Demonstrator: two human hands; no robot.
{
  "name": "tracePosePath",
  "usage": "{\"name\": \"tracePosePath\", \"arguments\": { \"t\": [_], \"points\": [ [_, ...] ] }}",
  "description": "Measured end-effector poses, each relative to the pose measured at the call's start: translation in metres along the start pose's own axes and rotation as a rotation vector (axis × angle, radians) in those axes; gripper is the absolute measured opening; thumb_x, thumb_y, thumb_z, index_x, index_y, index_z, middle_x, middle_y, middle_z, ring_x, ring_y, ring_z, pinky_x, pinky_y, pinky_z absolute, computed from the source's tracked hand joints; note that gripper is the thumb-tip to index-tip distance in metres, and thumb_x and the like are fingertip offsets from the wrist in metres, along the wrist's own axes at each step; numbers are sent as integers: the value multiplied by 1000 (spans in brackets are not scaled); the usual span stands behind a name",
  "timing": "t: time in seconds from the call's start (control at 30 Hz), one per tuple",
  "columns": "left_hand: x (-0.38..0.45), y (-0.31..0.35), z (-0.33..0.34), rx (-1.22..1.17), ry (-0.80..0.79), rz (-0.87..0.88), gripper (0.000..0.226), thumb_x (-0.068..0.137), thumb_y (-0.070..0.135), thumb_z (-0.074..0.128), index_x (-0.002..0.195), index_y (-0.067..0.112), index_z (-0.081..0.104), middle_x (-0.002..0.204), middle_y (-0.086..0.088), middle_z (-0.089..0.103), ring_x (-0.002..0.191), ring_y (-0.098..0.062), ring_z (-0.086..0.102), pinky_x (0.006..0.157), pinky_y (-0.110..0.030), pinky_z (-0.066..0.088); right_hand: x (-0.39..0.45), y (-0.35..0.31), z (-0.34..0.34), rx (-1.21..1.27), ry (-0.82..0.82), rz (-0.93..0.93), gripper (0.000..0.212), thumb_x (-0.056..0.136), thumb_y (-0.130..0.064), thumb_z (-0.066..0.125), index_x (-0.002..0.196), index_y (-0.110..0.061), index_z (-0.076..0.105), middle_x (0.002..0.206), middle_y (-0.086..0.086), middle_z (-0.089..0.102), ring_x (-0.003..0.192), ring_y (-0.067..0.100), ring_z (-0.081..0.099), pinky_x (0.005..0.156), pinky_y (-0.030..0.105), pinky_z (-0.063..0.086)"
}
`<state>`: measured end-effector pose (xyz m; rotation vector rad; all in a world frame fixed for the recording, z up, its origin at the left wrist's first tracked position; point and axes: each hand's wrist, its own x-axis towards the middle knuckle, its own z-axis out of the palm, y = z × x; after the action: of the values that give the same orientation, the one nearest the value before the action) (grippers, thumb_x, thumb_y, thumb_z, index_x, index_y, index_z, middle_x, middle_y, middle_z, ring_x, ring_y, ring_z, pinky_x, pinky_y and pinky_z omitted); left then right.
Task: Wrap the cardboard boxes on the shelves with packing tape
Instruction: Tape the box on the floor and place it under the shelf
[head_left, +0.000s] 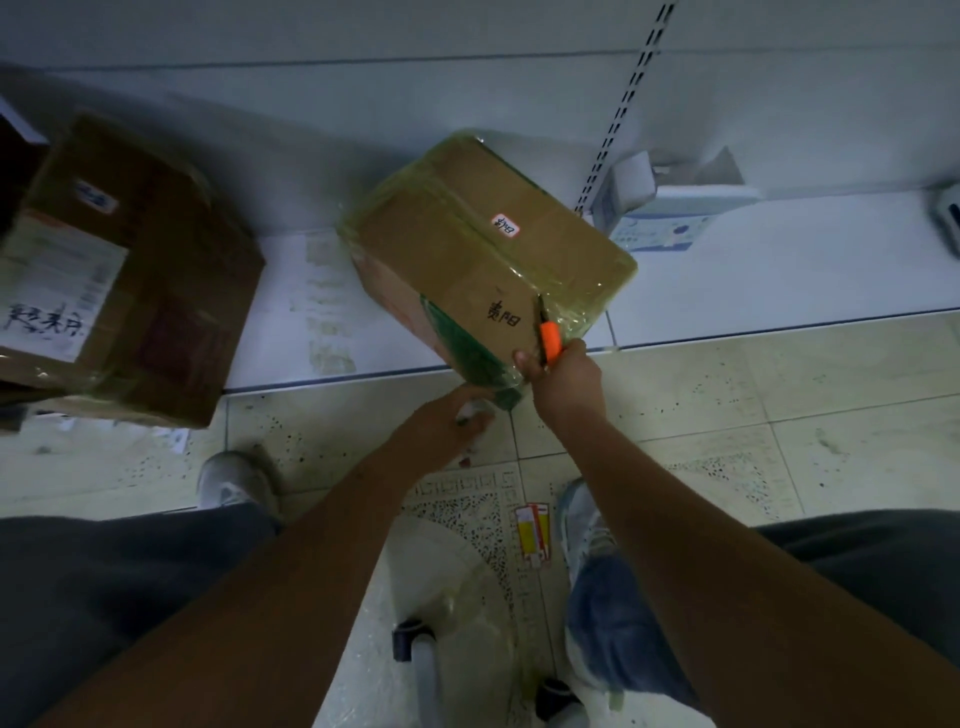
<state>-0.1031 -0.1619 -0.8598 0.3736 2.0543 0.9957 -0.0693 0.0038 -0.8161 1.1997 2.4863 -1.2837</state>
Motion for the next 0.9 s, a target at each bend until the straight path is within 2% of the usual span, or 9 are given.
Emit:
{"name": "tracePosePath", "arguments": {
  "t": [0.07,0.13,0.23,0.33,0.47,0.53,0.63,0.73,0.9],
  "points": [
    [1,-2,-5,-144,33,-54,14,100,38,55,112,34,62,109,-3,69,79,-18,71,75,-44,62,-24,3,-1,-200,58,-112,22,99,-30,56,110,-13,49,100,4,57,86,20,59,72,36,51],
    [4,-1,-12,-255,62,-94,10,101,27,55,101,26,65,101,-11,70,69,-19,69,65,-39,62,-51,1,1,-278,66,-263,21,102,-21,48,120,-11,50,104,5,57,85,18,60,73,35,55],
    [8,1,-17,-228,71,-123,14,99,30,58,92,19,65,80,-10,71,61,-22,69,60,-36,57,-74,-2,22,-331,-64,-349,19,104,-21,42,115,-12,53,91,5,63,75,19,61,64,32,50],
    [8,-8,-20,-206,62,-136,15,99,29,58,88,21,66,70,-4,72,60,-24,69,66,-40,55,-79,13,44,-363,-174,-267,20,106,-24,39,106,-12,54,84,3,64,69,17,62,65,34,55],
    [7,-24,-30,-131,-41,-102,7,95,28,64,94,28,71,84,-5,76,76,-31,74,70,-47,61,-76,55,45,-474,-214,-122,15,103,-19,46,113,-9,53,97,5,67,68,11,58,59,24,46],
    [3,-29,-31,-32,-64,-120,6,92,27,66,88,28,71,84,-3,76,73,-27,75,65,-41,62,-81,78,45,-535,-262,-58,16,102,-18,47,113,-8,55,100,7,68,74,12,62,63,25,50],
    [0,-30,-43,-50,58,-142,12,95,22,62,89,14,70,83,-13,75,68,-31,72,58,-34,59,-89,102,37,-595,-237,71,15,101,-22,50,106,-10,58,89,1,61,78,11,60,72,28,53],
    [3,-26,-61,-27,117,-129,15,96,20,60,96,9,70,84,-15,75,66,-27,72,56,-28,53,-88,108,19,-696,-234,-17,18,102,-29,48,98,-15,60,80,-7,48,73,7,53,71,25,47],
    [3,-28,-61,-148,217,-116,16,95,28,61,82,24,69,78,-8,75,72,-32,74,68,-56,60,-87,101,0,-728,-319,-284,15,100,-30,52,109,-21,58,97,-6,57,80,6,53,75,22,43]
  ]
}}
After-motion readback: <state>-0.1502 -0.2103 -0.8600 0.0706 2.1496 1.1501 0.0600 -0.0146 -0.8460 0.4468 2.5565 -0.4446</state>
